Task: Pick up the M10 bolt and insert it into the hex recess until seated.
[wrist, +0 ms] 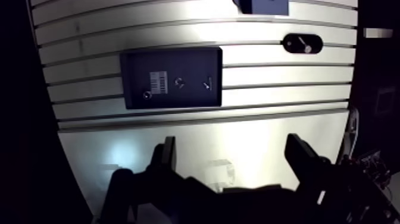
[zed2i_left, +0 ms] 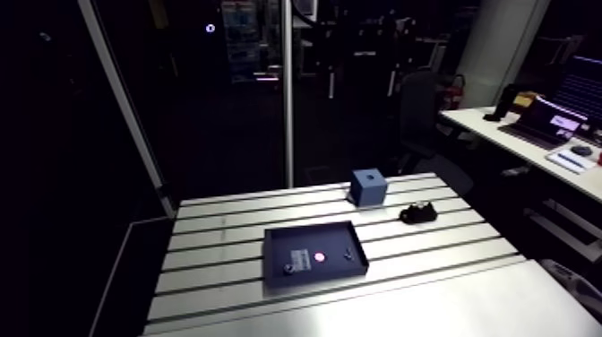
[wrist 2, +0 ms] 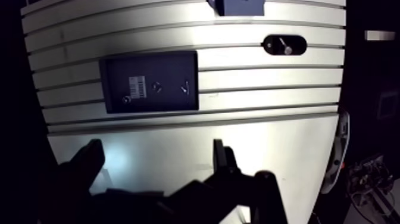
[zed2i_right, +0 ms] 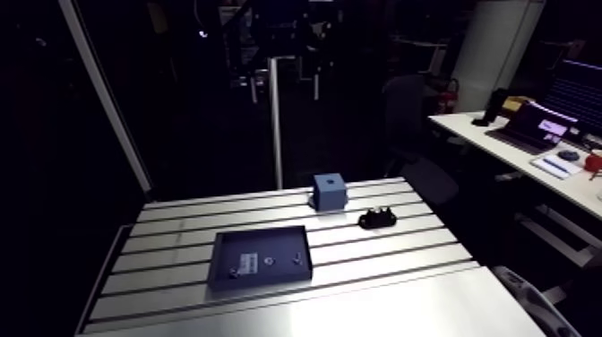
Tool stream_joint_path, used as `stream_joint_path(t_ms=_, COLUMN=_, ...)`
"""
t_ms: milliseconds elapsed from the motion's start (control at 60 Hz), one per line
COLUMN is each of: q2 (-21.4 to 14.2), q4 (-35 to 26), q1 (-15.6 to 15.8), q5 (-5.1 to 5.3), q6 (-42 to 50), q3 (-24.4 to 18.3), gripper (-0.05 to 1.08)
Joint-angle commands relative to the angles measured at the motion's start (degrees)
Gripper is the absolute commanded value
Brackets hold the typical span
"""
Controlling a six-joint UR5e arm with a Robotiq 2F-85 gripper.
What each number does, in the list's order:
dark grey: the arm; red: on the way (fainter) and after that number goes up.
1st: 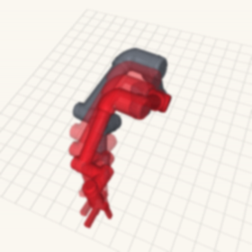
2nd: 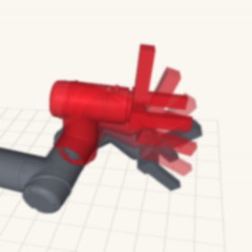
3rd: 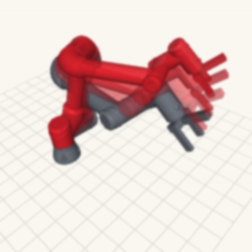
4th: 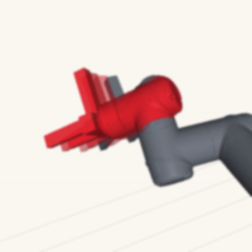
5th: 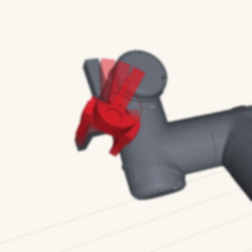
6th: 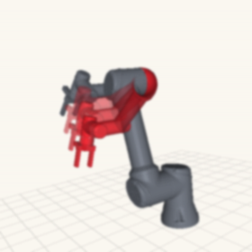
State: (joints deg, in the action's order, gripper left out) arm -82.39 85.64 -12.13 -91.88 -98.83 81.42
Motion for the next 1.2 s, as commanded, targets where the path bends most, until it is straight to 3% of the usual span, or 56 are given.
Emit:
stream_joint_path(t_ms=17, q2=0.0, q4=0.0, q1=0.0, q5=-0.01, q6=-0.2, q3=0.0, gripper=0.00)
stream_joint_path(t_ms=967, q2=-0.2, q4=0.1, q1=-0.1, q5=-0.19, q6=-1.0, q3=0.4, gripper=0.00)
stream_joint_path(t_ms=1200, q2=0.0, q4=0.5, q1=-1.4, q5=-0.36, q6=-3.4, q3=0.6, gripper=0.00)
